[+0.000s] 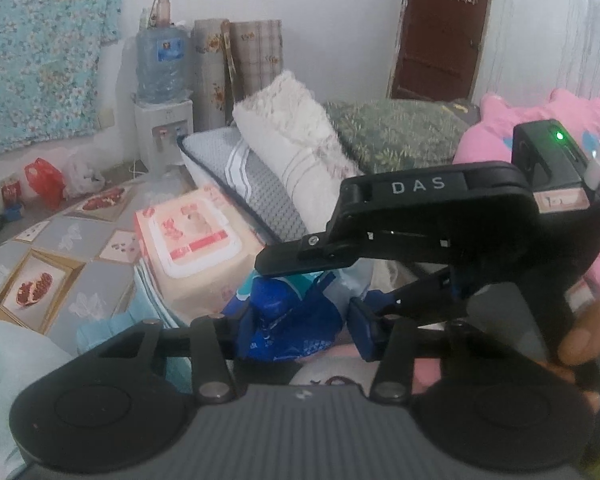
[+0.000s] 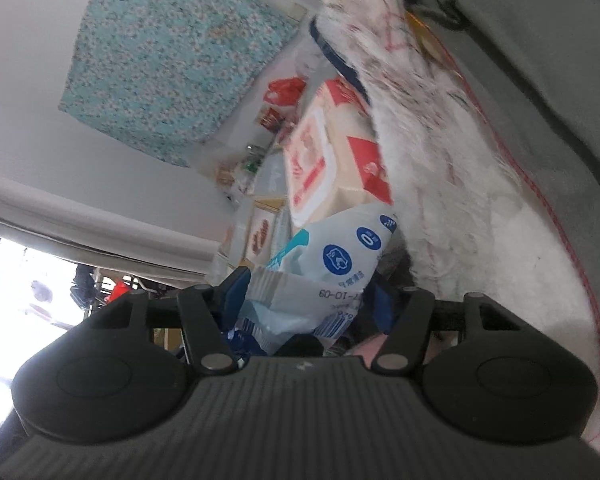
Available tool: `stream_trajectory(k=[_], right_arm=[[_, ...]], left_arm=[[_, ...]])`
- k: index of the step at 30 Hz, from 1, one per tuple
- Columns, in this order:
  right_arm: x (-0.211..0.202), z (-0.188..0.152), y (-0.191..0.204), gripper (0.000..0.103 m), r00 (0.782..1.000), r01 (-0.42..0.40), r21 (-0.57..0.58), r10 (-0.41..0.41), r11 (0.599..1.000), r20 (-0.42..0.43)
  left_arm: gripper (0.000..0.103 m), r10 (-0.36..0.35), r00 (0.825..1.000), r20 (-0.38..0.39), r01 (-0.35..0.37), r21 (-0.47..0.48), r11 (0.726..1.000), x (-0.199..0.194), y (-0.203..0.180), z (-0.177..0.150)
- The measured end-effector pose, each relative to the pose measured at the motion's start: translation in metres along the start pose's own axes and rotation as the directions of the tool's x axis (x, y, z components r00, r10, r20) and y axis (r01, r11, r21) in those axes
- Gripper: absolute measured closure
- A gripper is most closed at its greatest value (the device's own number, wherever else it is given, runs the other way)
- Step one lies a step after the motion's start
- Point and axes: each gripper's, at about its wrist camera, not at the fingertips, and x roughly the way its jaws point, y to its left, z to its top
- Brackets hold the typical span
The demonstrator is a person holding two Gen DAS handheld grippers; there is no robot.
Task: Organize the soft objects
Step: 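Grasp the blue-and-white soft pack with the right gripper, then lift the blue-and-white pack and carry it toward the cardboard box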
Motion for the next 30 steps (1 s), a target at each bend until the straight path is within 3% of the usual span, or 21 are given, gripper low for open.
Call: stream_trajectory(k=[9,15,24,30], right_arm=[[-0.043,-0.016,0.058,0.044,0.993,-0.083,-0.133,0.093,0.988,0.073],[-0.071,-0.068,0.095,0.043,0.982,-0.168,-0.2,0.182,0.965,0.054],[-0.077,-0.189,0.095,0.042,0.97,-0.24,-0.184,0.229,0.953,-0.076],[-0.059,-0.254,0.067,0.041,0.972,-0.224,-0.179,0.206,0.958,-0.116]], left_arm=[[0.055,0.032,0.988,0.151,-0.038,0.041,0.998,-0.072,-0.013,0.007],[0.054,-0.004,0.98,0.197,-0.008,0.059,0.998,-0.148,-0.012,-0.026],[0.054,0.022,0.993,0.119,-0.033,0.091,0.995,-0.217,-0.003,-0.121],[0.054,0.032,0.999,0.017,-0.032,0.009,0.999,-0.212,0.007,-0.173]])
